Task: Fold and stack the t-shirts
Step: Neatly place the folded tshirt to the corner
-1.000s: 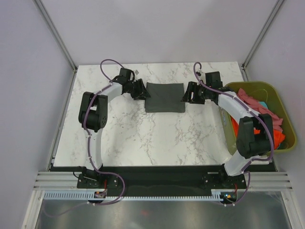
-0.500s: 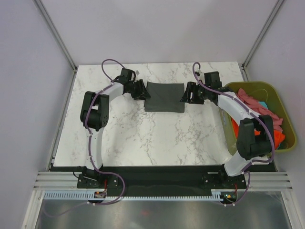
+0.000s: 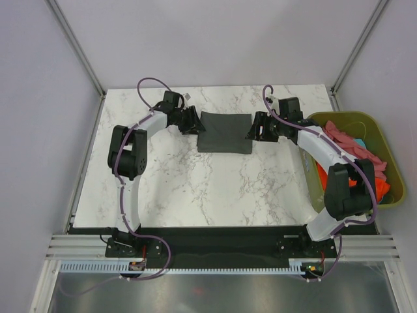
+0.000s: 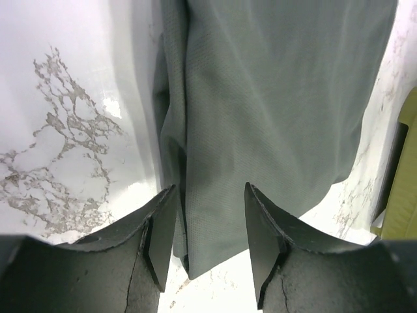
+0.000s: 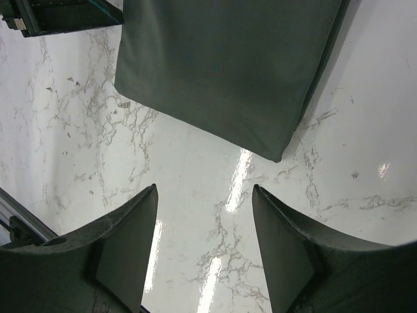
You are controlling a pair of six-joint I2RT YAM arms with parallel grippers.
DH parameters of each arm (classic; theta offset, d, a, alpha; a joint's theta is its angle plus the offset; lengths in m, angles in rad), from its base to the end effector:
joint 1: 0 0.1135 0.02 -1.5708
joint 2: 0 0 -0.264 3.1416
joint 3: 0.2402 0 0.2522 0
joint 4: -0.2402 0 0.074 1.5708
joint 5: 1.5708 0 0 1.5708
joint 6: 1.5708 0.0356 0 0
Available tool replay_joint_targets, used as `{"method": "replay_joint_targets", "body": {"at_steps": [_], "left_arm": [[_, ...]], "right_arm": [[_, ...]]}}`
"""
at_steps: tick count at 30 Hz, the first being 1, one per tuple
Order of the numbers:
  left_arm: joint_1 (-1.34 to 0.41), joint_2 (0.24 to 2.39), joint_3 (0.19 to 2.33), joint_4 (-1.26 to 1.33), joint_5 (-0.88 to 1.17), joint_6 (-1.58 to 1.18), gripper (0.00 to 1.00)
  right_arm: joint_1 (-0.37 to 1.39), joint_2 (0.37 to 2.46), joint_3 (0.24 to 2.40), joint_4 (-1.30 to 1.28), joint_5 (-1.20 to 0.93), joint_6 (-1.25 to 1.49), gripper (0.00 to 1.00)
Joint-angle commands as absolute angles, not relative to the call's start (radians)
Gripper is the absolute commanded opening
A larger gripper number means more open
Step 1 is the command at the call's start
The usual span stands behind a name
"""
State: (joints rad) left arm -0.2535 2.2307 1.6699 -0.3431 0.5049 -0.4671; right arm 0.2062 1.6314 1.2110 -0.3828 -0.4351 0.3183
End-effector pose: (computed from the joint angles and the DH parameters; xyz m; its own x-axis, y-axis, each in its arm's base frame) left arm 0.4664 -0.1386 0.1600 -0.9084 -0.1718 -0.3811 0.1121 0.7782 -0.6179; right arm 0.3473 0.0880 0.2553 -0.8167 0.1191 -0.5646 -0.2280 0.8322 0.5054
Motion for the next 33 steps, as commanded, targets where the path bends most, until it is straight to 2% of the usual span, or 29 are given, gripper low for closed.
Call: {"method": "replay_joint_targets", "body": {"at_steps": [1, 14, 23, 33], "left_arm": [[-0.249, 2.167, 1.712, -0.339, 0.480, -0.419, 0.54], [-0.236, 2.315, 1.822, -0.341, 0.463, -0.426, 0.54], [-0.235, 2.361, 1.818, -0.341, 0.446, -0.408, 0.53], [-0.242, 2.390, 1.822, -0.339, 0.521, -0.433, 0.38]], "right_arm": [[0.210, 1.606, 1.204, -0.385, -0.425, 0.310, 0.68], [0.210, 1.592, 1.216, -0.403, -0.414, 0.288, 0.68], [0.210, 1.591, 1.233, -0.414, -0.411, 0.285, 0.68], [0.210, 1.614, 1.241, -0.414, -0.407, 0.290, 0.67]]}}
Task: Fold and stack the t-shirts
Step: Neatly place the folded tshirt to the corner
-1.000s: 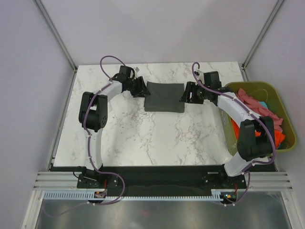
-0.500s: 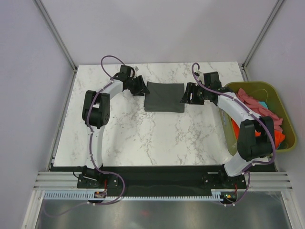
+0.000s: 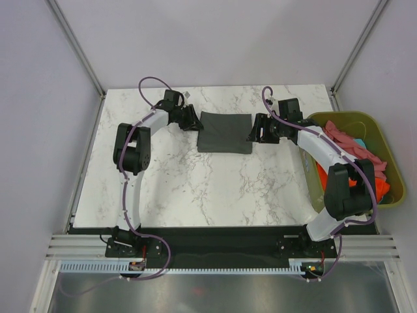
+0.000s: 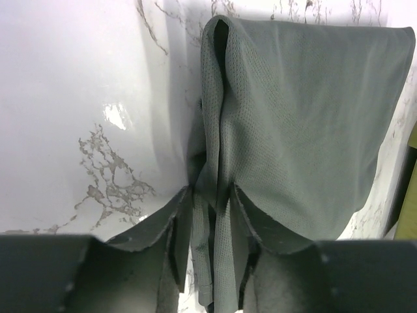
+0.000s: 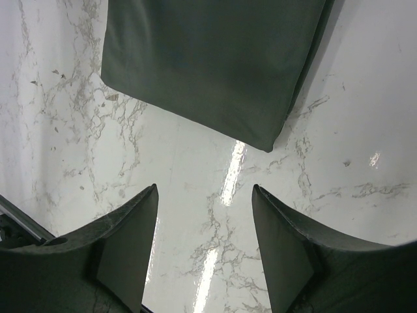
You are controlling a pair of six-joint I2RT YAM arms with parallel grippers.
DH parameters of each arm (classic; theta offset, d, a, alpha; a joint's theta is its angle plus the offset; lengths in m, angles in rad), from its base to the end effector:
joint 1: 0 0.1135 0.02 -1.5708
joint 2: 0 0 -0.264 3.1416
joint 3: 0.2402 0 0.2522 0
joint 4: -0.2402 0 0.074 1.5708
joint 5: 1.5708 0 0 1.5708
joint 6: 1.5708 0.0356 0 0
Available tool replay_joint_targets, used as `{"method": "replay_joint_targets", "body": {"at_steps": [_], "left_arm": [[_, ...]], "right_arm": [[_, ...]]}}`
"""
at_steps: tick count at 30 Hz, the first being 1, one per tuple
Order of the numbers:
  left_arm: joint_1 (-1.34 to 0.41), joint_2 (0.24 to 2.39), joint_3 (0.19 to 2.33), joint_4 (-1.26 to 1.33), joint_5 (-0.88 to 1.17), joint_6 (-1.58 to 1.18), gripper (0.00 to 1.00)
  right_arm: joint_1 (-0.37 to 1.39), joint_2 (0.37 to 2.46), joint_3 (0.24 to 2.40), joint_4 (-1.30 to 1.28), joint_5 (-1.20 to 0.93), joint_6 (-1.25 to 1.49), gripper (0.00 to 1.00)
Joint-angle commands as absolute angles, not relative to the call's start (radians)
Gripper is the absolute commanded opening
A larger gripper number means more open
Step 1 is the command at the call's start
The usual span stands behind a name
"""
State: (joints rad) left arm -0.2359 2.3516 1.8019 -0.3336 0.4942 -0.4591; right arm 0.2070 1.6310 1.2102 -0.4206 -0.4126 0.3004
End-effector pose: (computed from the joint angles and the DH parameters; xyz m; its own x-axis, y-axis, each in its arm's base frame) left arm 0.4947 -0.1363 0.1428 -0.8945 -0.1862 -0.4064 0.1138 0.7843 -0.6098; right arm 0.3445 0.0869 0.2522 -0.8301 0.1027 -0.5481 -0.2137 0.8493 0.4828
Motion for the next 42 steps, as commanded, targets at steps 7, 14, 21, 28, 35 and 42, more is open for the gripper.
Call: {"method": "replay_joint_targets", "body": {"at_steps": [7, 14, 21, 28, 35, 42], "left_arm": [[-0.244, 2.399, 1.847, -0.339, 0.592, -0.466, 0.13], [-0.216, 2.342, 1.845, -0.360, 0.535, -0.469, 0.02], [-0.098, 2.246, 1.815, -0.420, 0.330, -0.338, 0.02], [0.043, 2.276, 1.936, -0.439, 0.209, -0.170, 0.02], [0.155, 2.419, 2.136, -0.471, 0.107, -0.025, 0.02], [0.222, 2.520, 2.308, -0.485, 0.069, 0.052, 0.02]], "right_arm": [[0.210, 1.635, 1.235, -0.405, -0.405, 0.293, 0.67], [0.210, 1.632, 1.221, -0.399, -0.399, 0.288, 0.67], [0.210, 1.621, 1.198, -0.399, -0.384, 0.293, 0.67], [0.212, 1.598, 1.161, -0.362, -0.383, 0.310, 0.67], [0.216, 1.595, 1.143, -0.327, -0.417, 0.337, 0.67], [0.218, 1.640, 1.167, -0.304, -0.443, 0.362, 0.67]]}}
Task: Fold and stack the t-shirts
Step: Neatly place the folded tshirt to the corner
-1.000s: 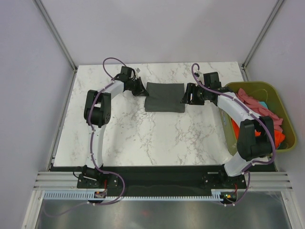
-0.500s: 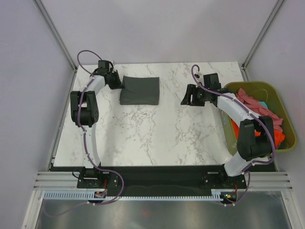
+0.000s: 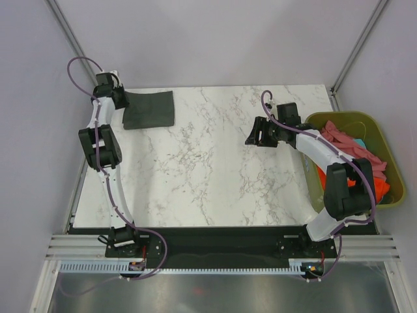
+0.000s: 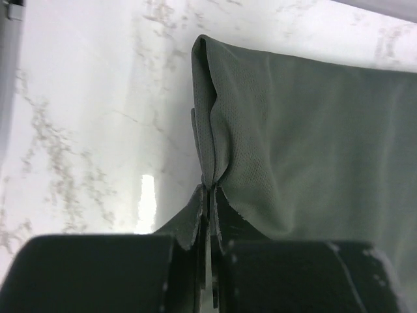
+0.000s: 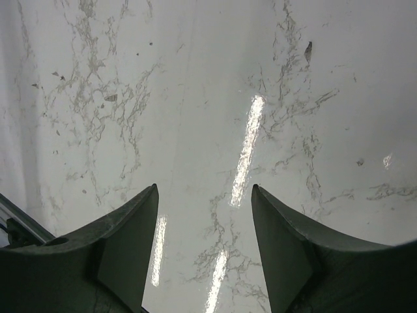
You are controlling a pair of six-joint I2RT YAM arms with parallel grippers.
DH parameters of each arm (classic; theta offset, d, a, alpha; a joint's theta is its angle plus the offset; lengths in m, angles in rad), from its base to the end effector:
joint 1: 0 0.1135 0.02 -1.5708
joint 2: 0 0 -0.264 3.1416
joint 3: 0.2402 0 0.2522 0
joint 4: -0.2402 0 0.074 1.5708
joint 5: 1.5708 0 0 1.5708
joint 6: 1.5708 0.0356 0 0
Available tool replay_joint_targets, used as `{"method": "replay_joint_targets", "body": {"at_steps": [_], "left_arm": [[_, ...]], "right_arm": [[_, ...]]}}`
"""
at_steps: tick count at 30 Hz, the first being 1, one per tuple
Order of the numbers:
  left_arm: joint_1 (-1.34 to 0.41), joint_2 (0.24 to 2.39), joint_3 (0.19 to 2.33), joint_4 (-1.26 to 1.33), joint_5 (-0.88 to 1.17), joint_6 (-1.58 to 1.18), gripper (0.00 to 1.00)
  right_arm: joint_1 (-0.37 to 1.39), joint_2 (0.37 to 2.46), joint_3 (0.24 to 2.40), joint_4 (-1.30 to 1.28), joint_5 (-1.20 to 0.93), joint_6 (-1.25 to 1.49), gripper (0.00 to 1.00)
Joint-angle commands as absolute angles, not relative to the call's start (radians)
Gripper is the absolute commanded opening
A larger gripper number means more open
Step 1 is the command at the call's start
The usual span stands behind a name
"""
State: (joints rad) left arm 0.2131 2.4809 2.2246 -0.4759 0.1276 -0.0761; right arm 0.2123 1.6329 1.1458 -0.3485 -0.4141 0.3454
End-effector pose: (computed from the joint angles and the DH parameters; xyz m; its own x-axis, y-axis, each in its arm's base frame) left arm 0.5502 0.1144 0.1984 -0.6426 -0.2162 -0.7351 -0.1666 0.9758 -0.1414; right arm 0.3415 0.0883 0.2363 -0.8369 0.1367 -0.5301 -0.1843 0.8415 0.5079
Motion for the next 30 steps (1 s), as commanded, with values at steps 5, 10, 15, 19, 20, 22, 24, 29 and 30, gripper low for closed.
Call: {"method": "replay_joint_targets", "body": {"at_steps": [5, 10, 15, 19, 20, 22, 24, 29, 30], "left_arm": [[0.256, 2.585, 2.362, -0.482, 0.066, 0.084, 0.02], [0.275, 2.635, 2.427, -0.471, 0.071, 0.101, 0.02], [0.288, 2.646, 2.460, -0.440, 0.057, 0.100, 0.02], [0.290, 2.638, 2.461, -0.410, 0.041, 0.107, 0.02], [0.290, 2.638, 2.459, -0.405, 0.040, 0.110, 0.02], [0.295, 2.645, 2.457, -0.397, 0.037, 0.109, 0.02], [0.301, 2.646, 2.456, -0.391, 0.031, 0.109, 0.02], [0.319, 2.648, 2.461, -0.365, 0.032, 0.094, 0.02], [0.322, 2.648, 2.464, -0.362, 0.037, 0.095, 0.02]], "right_arm": [[0.219, 1.643, 1.170, -0.295, -0.442, 0.370, 0.67], [0.219, 1.640, 1.175, -0.293, -0.440, 0.379, 0.67], [0.219, 1.640, 1.178, -0.293, -0.436, 0.380, 0.67], [0.218, 1.646, 1.181, -0.293, -0.433, 0.380, 0.67], [0.218, 1.649, 1.183, -0.293, -0.431, 0.380, 0.67], [0.218, 1.654, 1.183, -0.293, -0.430, 0.379, 0.67], [0.218, 1.655, 1.183, -0.293, -0.428, 0.379, 0.67], [0.219, 1.657, 1.184, -0.293, -0.425, 0.379, 0.67], [0.216, 1.658, 1.186, -0.293, -0.425, 0.380, 0.67]]}}
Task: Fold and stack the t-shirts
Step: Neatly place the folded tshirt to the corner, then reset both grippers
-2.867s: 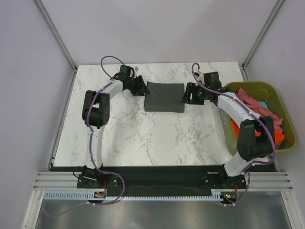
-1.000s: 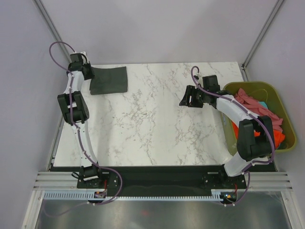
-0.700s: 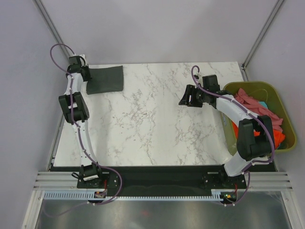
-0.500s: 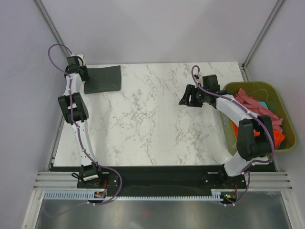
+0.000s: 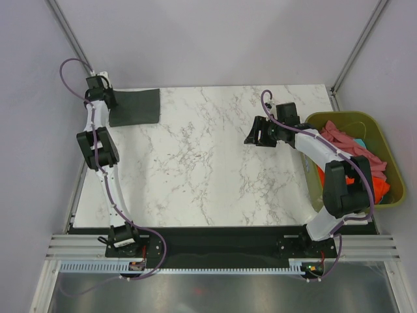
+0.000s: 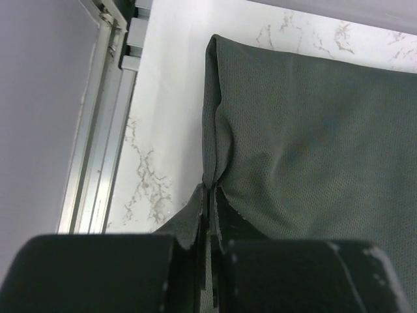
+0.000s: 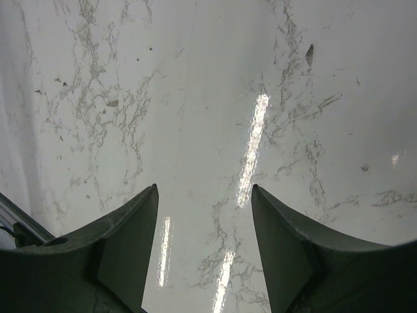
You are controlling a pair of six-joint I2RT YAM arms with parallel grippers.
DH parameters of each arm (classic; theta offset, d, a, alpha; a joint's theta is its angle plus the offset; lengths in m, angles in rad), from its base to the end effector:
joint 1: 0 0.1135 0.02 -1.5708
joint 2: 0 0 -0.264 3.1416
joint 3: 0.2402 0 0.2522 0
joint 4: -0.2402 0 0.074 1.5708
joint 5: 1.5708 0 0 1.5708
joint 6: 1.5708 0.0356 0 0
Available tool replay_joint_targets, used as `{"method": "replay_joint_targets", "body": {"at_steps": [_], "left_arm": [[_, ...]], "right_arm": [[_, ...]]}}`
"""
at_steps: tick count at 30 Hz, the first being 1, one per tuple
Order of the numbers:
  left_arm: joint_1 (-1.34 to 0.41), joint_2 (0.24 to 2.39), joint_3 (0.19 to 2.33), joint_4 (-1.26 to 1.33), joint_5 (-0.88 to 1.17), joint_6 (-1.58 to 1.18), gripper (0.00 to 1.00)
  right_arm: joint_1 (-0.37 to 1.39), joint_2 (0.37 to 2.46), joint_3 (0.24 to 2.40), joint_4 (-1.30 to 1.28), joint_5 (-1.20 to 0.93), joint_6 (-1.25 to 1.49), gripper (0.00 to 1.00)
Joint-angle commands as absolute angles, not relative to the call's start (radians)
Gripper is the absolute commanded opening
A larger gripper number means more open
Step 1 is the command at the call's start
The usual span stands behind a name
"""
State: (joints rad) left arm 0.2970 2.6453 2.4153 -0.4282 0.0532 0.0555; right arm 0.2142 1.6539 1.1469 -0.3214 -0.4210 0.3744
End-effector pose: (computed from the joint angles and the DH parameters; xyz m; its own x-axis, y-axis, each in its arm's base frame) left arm 0.5657 0.1711 0.1748 -0.5980 -0.1251 -0.7917 -0.2192 0.9756 0.0114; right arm 0.3459 0.0901 0.2316 -0.8398 0.1589 -0.5191 -0.1685 0.8327 0.5275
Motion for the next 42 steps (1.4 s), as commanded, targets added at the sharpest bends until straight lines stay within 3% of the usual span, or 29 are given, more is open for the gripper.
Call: {"method": "replay_joint_targets", "body": {"at_steps": [1, 7, 8, 9, 11, 20, 21, 23, 24, 26, 27, 34, 38, 42], "left_arm": [[0.324, 2.649, 2.467, -0.357, 0.038, 0.097, 0.02], [0.327, 2.638, 2.468, -0.345, 0.008, 0.097, 0.05], [0.327, 2.634, 2.464, -0.342, 0.003, 0.091, 0.10], [0.325, 2.620, 2.454, -0.344, -0.032, 0.071, 0.24], [0.324, 2.596, 2.419, -0.342, -0.048, 0.052, 0.42], [0.247, 2.301, 2.143, -0.345, -0.008, 0.021, 0.63], [0.239, 2.269, 2.111, -0.344, -0.005, 0.014, 0.70], [0.216, 2.169, 2.004, -0.345, 0.073, -0.018, 0.71], [0.210, 2.134, 1.961, -0.344, 0.112, -0.061, 0.71], [0.189, 2.029, 1.836, -0.344, 0.243, -0.129, 0.77], [0.180, 1.999, 1.800, -0.344, 0.300, -0.167, 0.99], [0.013, 1.649, 1.425, -0.342, 0.638, -0.232, 1.00], [-0.170, 1.459, 1.238, -0.344, 0.699, -0.207, 1.00], [-0.244, 1.300, 1.158, -0.344, 0.716, -0.219, 1.00]], "right_arm": [[0.218, 1.661, 1.187, -0.293, -0.425, 0.382, 0.67], [0.216, 1.663, 1.189, -0.293, -0.420, 0.379, 0.67], [0.216, 1.664, 1.189, -0.293, -0.420, 0.379, 0.67], [0.216, 1.664, 1.187, -0.293, -0.420, 0.380, 0.67], [0.218, 1.664, 1.187, -0.293, -0.425, 0.379, 0.67], [0.224, 1.635, 1.181, -0.299, -0.410, 0.365, 0.69], [0.229, 1.626, 1.181, -0.307, -0.408, 0.365, 0.70], [0.241, 1.591, 1.186, -0.314, -0.403, 0.364, 0.72], [0.247, 1.577, 1.196, -0.327, -0.396, 0.361, 0.75], [0.261, 1.536, 1.216, -0.347, -0.356, 0.359, 0.98], [0.264, 1.522, 1.235, -0.362, -0.345, 0.362, 0.98], [0.262, 1.335, 1.267, -0.431, -0.265, 0.396, 0.98], [0.262, 1.254, 1.255, -0.475, -0.210, 0.402, 0.98], [0.264, 1.187, 1.213, -0.480, -0.204, 0.399, 0.98]]}}
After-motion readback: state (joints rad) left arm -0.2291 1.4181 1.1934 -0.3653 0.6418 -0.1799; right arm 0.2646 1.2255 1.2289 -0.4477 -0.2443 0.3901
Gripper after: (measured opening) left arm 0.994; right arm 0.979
